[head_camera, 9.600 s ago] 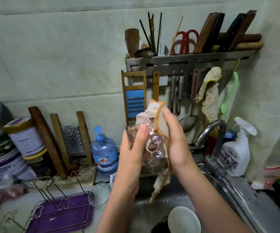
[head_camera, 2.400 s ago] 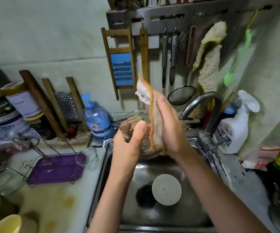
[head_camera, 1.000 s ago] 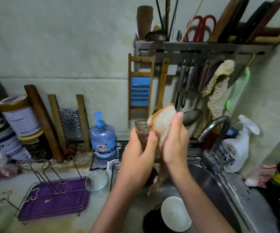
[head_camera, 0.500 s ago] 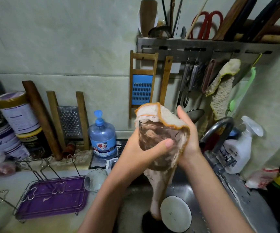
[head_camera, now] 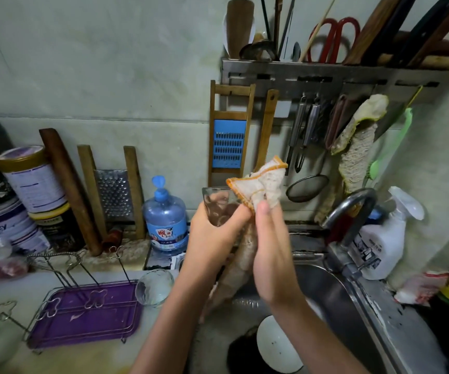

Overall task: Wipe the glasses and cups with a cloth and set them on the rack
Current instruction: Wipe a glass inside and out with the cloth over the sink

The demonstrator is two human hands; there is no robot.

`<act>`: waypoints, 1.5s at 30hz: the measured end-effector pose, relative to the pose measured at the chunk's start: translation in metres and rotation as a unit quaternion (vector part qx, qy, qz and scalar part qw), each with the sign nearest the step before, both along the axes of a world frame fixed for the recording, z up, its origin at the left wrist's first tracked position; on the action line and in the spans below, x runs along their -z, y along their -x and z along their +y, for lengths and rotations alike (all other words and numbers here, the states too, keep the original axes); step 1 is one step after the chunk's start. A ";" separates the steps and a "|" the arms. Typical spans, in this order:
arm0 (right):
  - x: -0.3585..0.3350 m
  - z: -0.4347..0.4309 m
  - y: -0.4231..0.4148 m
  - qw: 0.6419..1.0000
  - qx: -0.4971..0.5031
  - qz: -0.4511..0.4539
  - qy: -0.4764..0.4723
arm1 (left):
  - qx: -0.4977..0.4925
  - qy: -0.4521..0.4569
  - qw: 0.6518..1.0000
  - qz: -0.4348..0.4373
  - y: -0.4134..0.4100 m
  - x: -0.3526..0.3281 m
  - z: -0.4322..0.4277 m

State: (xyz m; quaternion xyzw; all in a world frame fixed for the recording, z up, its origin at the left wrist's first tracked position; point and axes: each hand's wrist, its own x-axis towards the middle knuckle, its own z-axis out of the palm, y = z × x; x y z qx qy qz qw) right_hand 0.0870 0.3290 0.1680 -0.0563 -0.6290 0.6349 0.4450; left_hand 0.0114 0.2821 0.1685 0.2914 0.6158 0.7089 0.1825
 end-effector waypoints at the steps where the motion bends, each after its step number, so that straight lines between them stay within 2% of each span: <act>1: 0.007 0.000 0.000 0.999 0.024 -0.010 -0.031 | 0.007 0.004 1.000 0.004 -0.002 -0.001 -0.001; 3: 0.006 0.005 0.002 0.999 0.032 -0.014 -0.022 | 0.032 0.000 0.999 0.003 -0.005 -0.002 -0.003; 5: -0.006 0.017 0.004 0.991 -0.011 0.012 0.133 | 0.074 -0.007 0.997 0.001 -0.007 -0.002 -0.005; 6: -0.014 0.023 0.004 0.972 -0.049 0.014 0.229 | 0.098 -0.012 0.995 0.001 -0.007 -0.002 -0.006; 9: -0.029 0.035 0.007 0.920 -0.154 0.010 0.360 | 0.116 -0.020 0.993 0.031 -0.012 -0.006 -0.006; 12: -0.023 0.035 0.007 0.896 -0.159 0.015 0.415 | 0.080 -0.014 0.995 0.053 -0.015 -0.006 -0.004; 15: -0.009 0.028 0.003 0.906 -0.102 -0.041 0.409 | 0.021 -0.016 0.998 0.063 -0.014 -0.002 -0.002; 18: 0.003 0.008 0.000 0.872 -0.159 -0.033 0.462 | -0.022 -0.027 0.998 0.054 -0.007 0.002 0.001; 22: 0.003 0.008 0.000 0.889 -0.124 -0.001 0.440 | -0.002 -0.029 0.998 0.049 0.001 0.009 0.001; 26: -0.012 0.025 0.001 0.887 -0.129 -0.052 0.440 | 0.101 -0.041 0.992 0.063 0.005 0.010 -0.002; 29: -0.017 0.031 -0.002 0.907 -0.108 -0.093 0.396 | 0.122 -0.052 0.990 0.053 0.004 0.007 -0.002; 31: -0.018 0.029 -0.001 0.934 -0.059 -0.100 0.339 | 0.142 -0.059 0.988 0.030 0.001 0.004 -0.003; 33: -0.017 0.026 0.000 0.944 0.011 -0.101 0.313 | 0.158 -0.061 0.985 0.008 -0.003 0.003 -0.003; 36: -0.010 0.028 0.004 0.959 0.106 -0.136 0.225 | 0.146 -0.061 0.987 -0.002 -0.004 0.009 -0.001; 39: -0.002 0.030 0.007 0.953 0.189 -0.153 0.183 | 0.128 -0.062 0.990 -0.003 -0.005 0.014 0.000; 41: -0.003 0.027 0.004 0.951 0.232 -0.131 0.157 | 0.099 -0.060 0.993 0.014 -0.007 0.015 0.001; 43: -0.007 0.017 -0.001 0.960 0.230 -0.096 0.125 | 0.058 -0.065 0.995 0.043 -0.009 0.015 0.004; 45: -0.002 0.005 -0.001 0.979 0.171 -0.052 0.092 | 0.013 -0.076 0.995 0.058 -0.010 0.012 0.006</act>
